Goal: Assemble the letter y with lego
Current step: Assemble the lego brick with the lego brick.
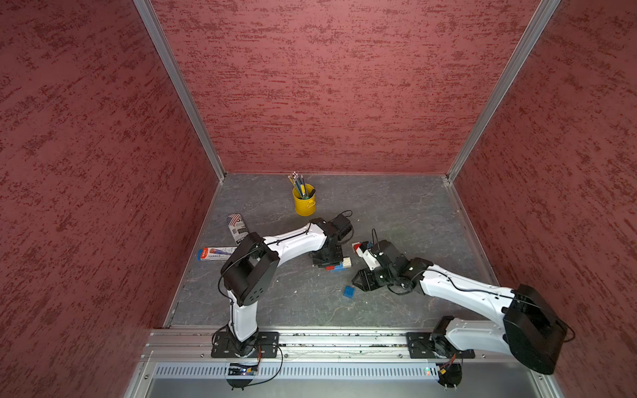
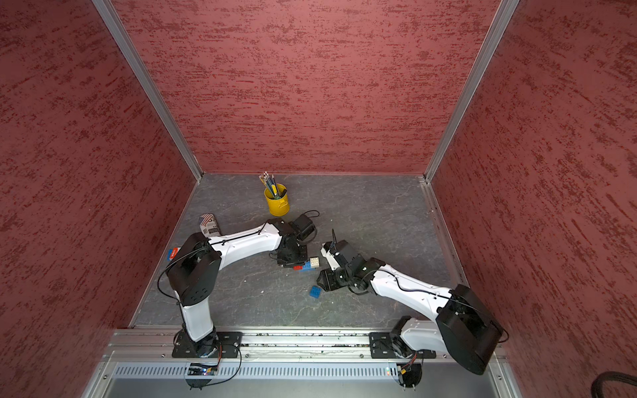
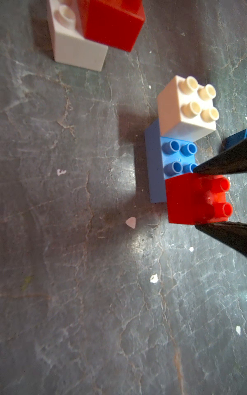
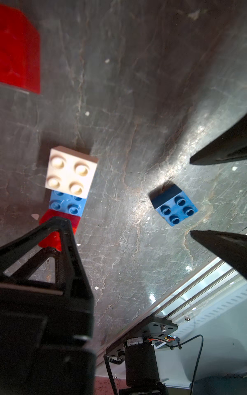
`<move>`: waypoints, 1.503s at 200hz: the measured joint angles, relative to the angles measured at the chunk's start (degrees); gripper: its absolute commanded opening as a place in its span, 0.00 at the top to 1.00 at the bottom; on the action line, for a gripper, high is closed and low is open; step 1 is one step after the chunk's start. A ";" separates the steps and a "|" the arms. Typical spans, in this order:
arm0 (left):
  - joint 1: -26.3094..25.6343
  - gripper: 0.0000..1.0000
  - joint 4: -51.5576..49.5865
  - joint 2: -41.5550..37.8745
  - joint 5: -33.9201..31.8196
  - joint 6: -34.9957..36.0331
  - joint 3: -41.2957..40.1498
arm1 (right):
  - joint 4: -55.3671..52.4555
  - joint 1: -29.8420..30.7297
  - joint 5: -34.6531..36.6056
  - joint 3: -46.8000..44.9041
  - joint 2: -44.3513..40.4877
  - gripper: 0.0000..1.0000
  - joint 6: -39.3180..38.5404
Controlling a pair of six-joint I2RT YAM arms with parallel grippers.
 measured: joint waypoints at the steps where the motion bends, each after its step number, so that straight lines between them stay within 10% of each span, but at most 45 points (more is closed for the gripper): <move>1: 0.00 1.00 0.02 -0.02 0.00 -0.02 -0.04 | -0.02 0.00 0.00 0.00 0.00 0.48 -0.02; 148: 1.38 0.95 -2.64 4.13 -1.01 5.73 6.38 | -1.49 -2.67 2.86 0.59 -0.96 0.47 -0.11; 300: 5.22 0.44 -4.74 8.33 -2.58 15.82 15.06 | -3.41 -3.34 5.01 3.13 -0.81 0.45 0.57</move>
